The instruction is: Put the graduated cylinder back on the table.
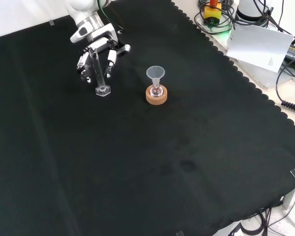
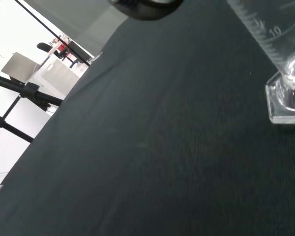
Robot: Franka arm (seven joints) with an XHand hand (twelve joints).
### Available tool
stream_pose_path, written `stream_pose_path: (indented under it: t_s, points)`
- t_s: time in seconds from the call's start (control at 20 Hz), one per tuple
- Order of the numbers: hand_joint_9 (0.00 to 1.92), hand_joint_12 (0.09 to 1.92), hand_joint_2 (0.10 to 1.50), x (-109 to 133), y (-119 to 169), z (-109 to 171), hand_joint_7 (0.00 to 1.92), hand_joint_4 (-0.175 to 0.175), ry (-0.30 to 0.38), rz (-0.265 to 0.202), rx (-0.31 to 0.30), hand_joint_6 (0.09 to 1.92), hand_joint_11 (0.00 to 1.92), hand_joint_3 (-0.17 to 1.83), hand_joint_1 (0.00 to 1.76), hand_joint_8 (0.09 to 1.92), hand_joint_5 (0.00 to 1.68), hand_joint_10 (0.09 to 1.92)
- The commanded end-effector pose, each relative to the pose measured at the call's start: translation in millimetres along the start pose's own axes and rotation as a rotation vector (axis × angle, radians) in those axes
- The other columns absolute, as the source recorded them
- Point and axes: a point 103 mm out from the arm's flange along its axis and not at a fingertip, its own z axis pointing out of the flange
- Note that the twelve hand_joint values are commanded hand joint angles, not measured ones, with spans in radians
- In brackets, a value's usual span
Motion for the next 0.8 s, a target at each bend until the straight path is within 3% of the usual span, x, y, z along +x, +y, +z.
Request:
stream_pose_path:
  t_s: [0.05, 0.5, 0.8]
  points:
    - [0.85, 1.3, 0.95, 8, -7, -19, 0.4, -0.039, -0.027, 0.007, -0.011, 0.48, 0.38, -0.17, 0.92, 0.6, 0.42, 0.09]
    - [0.76, 1.33, 0.93, 30, -42, -69, 0.3, -0.048, -0.12, 0.061, -0.085, 0.34, 0.28, -0.17, 0.88, 0.63, 0.39, 0.09]
    - [0.75, 1.33, 0.93, 61, -67, -96, 0.29, -0.048, -0.18, 0.067, -0.117, 0.3, 0.27, -0.17, 0.88, 0.64, 0.41, 0.09]
